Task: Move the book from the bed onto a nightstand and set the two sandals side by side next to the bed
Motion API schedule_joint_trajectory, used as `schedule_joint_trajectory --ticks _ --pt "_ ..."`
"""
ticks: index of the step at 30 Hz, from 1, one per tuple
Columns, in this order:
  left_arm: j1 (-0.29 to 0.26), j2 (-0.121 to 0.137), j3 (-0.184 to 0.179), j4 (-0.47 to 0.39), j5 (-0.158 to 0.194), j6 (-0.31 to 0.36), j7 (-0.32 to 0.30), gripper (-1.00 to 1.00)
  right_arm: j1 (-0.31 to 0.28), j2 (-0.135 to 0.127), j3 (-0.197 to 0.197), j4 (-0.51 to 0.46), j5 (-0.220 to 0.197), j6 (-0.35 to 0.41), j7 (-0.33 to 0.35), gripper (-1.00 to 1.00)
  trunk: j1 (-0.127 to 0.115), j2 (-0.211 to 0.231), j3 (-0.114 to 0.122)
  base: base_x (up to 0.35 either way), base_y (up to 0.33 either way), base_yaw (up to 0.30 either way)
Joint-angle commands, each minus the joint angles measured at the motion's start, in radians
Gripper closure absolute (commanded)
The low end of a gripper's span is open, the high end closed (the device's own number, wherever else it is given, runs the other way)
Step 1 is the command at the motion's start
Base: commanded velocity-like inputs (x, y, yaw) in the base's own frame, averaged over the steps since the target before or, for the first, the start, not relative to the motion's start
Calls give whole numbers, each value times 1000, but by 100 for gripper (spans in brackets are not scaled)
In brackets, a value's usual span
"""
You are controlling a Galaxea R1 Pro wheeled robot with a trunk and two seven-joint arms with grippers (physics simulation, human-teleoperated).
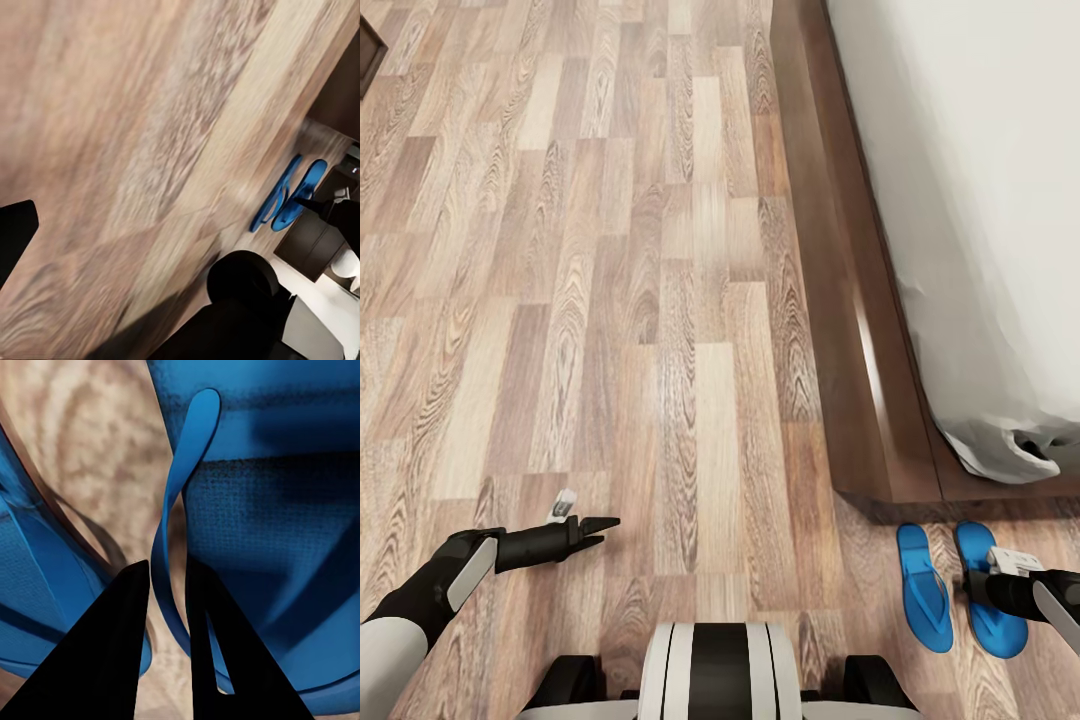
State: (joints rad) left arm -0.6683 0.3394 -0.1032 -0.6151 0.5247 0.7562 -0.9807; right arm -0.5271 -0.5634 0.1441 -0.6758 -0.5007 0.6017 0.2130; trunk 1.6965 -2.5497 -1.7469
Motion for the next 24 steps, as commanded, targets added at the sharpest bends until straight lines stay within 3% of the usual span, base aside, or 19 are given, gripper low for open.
schedule_joint_trajectory --ticks 1,14,24 --pt "0 1 -4 0 8 6 0 -100 -1 -1 3 -1 0 3 2 100 0 -1 -5 0 0 0" --pt "0 1 -3 0 8 6 0 -100 -1 -1 3 -1 1 3 2 100 0 -1 -5 0 2 0" --pt "0 1 -3 0 8 6 0 -100 -1 -1 3 -1 1 3 2 100 0 -1 -5 0 119 0"
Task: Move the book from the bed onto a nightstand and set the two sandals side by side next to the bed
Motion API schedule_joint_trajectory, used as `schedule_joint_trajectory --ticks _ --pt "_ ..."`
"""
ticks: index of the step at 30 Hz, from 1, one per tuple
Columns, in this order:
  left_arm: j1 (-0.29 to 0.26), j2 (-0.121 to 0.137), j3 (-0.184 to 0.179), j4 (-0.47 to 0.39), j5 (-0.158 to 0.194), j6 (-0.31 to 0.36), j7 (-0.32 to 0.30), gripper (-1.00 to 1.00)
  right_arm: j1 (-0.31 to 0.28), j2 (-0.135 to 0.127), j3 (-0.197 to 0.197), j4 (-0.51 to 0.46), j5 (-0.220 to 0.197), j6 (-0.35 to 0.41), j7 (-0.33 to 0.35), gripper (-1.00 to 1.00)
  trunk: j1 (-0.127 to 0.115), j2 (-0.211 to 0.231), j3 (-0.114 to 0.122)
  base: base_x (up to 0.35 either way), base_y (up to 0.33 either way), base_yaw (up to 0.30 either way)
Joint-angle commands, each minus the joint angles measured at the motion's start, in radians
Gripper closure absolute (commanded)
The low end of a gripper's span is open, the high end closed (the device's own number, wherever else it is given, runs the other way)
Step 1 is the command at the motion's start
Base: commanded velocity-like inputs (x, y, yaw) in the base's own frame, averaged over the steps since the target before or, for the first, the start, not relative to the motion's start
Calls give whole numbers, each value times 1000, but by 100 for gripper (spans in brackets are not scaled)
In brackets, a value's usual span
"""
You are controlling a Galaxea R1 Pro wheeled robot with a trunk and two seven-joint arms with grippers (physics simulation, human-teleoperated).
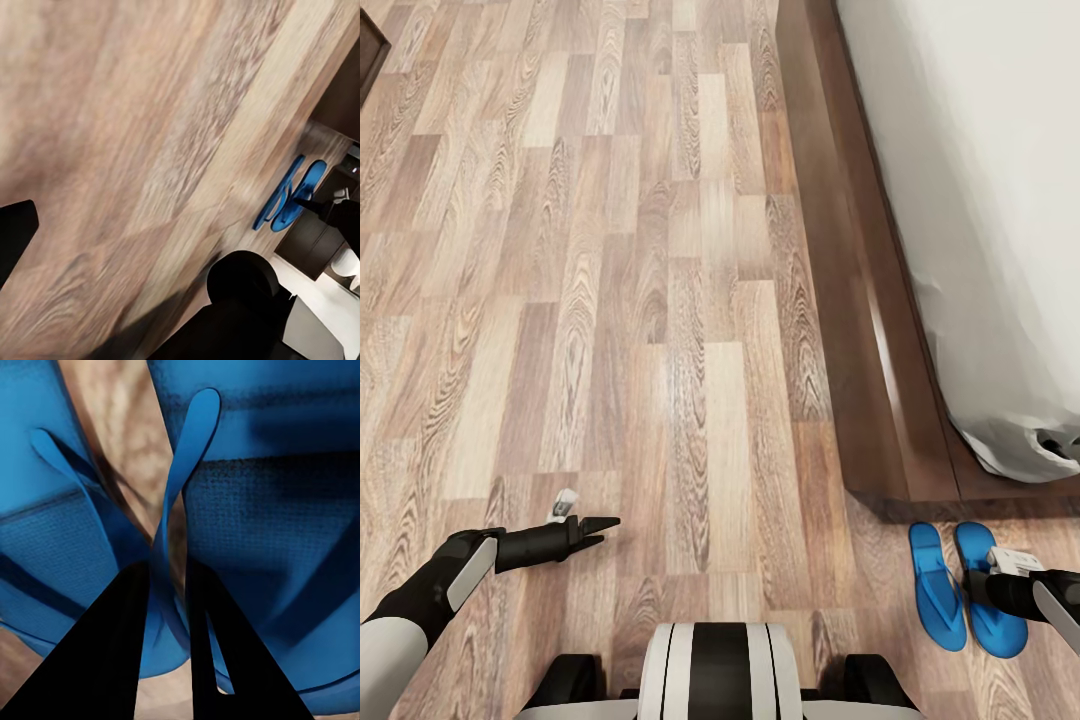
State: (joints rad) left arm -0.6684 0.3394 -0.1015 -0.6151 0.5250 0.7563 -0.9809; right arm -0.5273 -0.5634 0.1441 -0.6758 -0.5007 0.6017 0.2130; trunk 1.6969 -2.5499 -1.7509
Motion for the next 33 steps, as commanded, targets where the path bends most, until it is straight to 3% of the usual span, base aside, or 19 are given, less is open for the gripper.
schedule_joint_trajectory --ticks 1,33 --pt "0 1 -4 0 7 6 1 -100 0 -1 3 -1 1 3 2 100 0 0 -1 0 11 0" --pt "0 -3 -6 0 6 6 1 -100 0 -1 3 -1 1 2 2 100 0 0 -1 0 -2 0"
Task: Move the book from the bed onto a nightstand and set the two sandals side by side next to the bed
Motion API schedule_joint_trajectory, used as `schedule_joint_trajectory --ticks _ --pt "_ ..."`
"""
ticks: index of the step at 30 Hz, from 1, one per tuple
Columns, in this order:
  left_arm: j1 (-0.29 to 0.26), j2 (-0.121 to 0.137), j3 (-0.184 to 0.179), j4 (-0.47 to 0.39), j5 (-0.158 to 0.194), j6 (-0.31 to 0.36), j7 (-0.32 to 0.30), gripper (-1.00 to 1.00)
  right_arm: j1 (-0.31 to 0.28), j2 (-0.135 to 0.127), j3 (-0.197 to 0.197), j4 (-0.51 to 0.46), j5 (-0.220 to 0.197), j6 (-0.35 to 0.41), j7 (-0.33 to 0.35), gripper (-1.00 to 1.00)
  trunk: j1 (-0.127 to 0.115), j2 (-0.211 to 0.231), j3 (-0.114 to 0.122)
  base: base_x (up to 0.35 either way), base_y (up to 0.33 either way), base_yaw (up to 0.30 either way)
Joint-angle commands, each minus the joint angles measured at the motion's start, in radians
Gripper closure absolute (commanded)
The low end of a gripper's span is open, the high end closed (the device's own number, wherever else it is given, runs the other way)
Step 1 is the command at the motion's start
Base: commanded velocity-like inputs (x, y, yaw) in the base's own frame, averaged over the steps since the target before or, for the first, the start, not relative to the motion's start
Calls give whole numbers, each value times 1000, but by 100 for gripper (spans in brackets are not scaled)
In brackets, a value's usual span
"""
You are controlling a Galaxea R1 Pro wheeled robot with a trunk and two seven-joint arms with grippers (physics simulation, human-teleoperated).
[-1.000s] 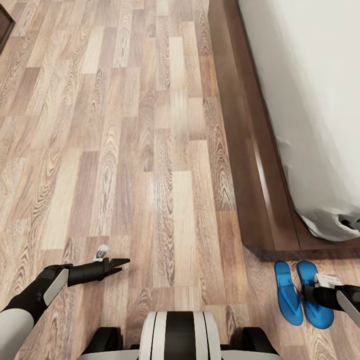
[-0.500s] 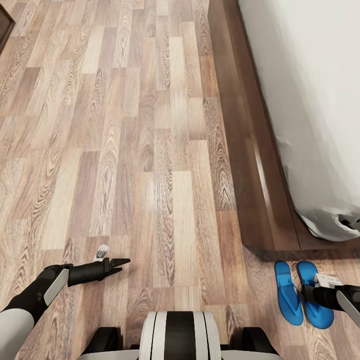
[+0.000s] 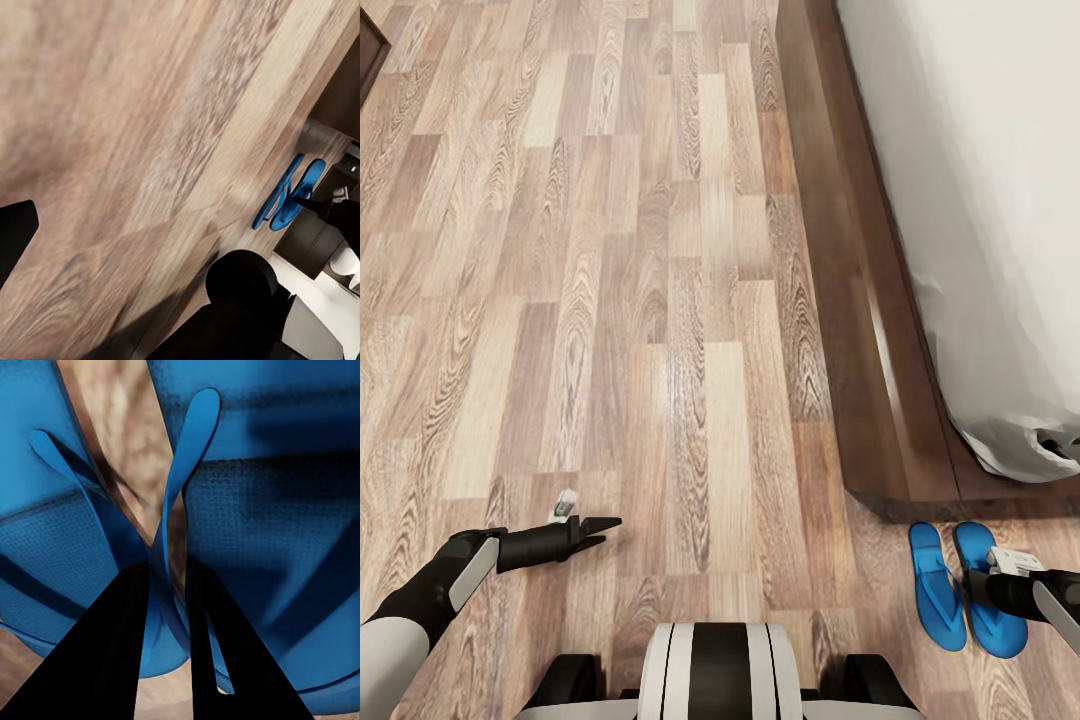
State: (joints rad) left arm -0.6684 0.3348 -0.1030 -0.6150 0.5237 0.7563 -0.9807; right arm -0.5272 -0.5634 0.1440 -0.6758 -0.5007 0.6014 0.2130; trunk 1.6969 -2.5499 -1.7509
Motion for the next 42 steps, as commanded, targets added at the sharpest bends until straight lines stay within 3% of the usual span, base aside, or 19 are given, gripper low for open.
schedule_joint_trajectory --ticks 1,42 --pt "0 0 -4 0 7 6 0 -100 0 -1 3 -1 1 3 2 100 0 0 -1 0 -88 0" --pt "0 1 -4 0 7 6 0 -100 0 -1 5 -1 1 2 2 100 0 0 -4 0 -10 0"
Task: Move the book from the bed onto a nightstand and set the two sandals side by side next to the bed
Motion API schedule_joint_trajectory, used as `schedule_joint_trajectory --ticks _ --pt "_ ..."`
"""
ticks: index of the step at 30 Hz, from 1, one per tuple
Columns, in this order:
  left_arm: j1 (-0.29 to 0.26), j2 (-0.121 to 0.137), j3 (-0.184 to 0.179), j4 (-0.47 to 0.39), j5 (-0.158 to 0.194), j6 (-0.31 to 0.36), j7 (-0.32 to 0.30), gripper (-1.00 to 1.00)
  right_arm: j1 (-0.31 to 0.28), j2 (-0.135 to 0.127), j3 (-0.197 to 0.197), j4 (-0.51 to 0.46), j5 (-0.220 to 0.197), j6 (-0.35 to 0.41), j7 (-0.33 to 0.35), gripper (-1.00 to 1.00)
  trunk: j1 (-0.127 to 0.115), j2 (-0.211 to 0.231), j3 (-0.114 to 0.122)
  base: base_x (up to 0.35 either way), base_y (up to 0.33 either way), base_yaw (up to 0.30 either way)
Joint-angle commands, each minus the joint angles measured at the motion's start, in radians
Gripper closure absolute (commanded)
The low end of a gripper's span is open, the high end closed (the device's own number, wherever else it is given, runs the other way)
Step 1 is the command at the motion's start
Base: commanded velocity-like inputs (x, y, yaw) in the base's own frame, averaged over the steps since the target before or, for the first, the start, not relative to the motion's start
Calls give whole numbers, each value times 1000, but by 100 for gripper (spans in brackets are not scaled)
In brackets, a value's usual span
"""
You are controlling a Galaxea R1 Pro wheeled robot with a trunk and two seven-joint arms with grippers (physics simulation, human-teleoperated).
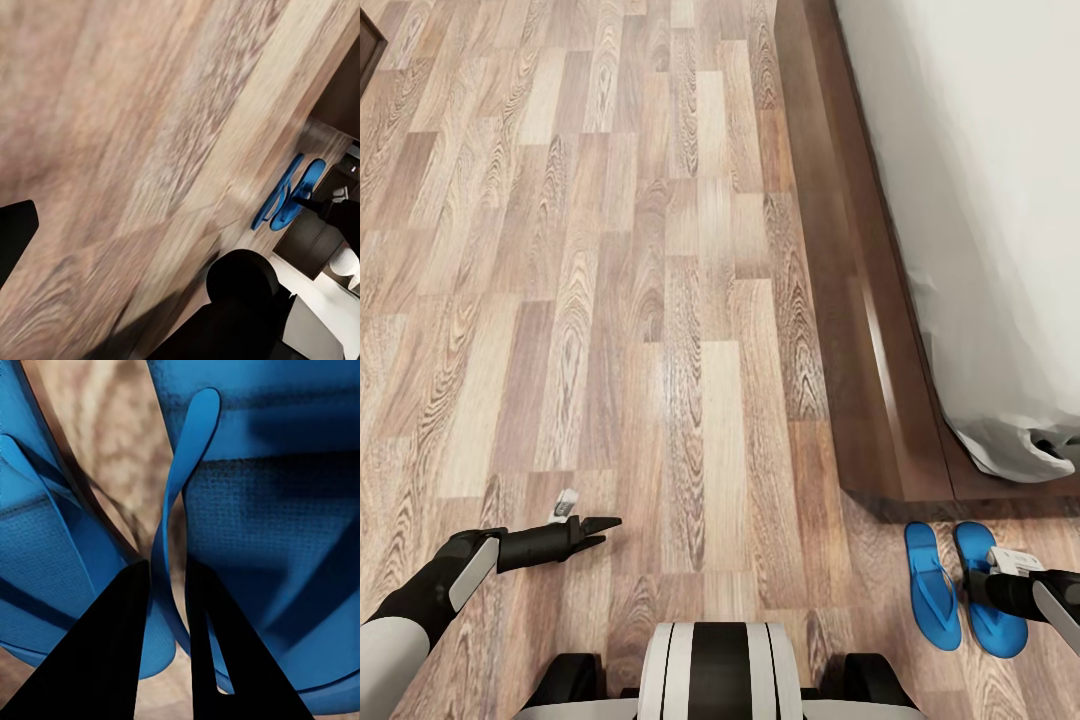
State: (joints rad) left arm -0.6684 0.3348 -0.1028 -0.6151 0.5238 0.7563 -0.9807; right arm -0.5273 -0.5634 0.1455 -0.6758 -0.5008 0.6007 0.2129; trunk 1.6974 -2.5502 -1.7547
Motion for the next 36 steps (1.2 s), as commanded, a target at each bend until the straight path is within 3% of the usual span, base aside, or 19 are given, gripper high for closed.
schedule_joint_trajectory --ticks 1,12,13,36 --pt "0 1 -4 0 8 6 0 -100 0 -1 3 -1 1 2 1 100 0 0 -1 0 0 0" --pt "0 1 -5 0 8 6 0 -100 0 -1 3 -1 1 2 1 100 0 0 -1 0 0 0" --pt "0 1 -5 0 7 6 0 -100 0 -1 3 -1 1 2 1 -100 0 0 -1 0 0 0" --pt "0 0 -5 0 7 6 0 -100 0 -1 3 -1 1 2 2 -100 0 0 -1 0 0 0"
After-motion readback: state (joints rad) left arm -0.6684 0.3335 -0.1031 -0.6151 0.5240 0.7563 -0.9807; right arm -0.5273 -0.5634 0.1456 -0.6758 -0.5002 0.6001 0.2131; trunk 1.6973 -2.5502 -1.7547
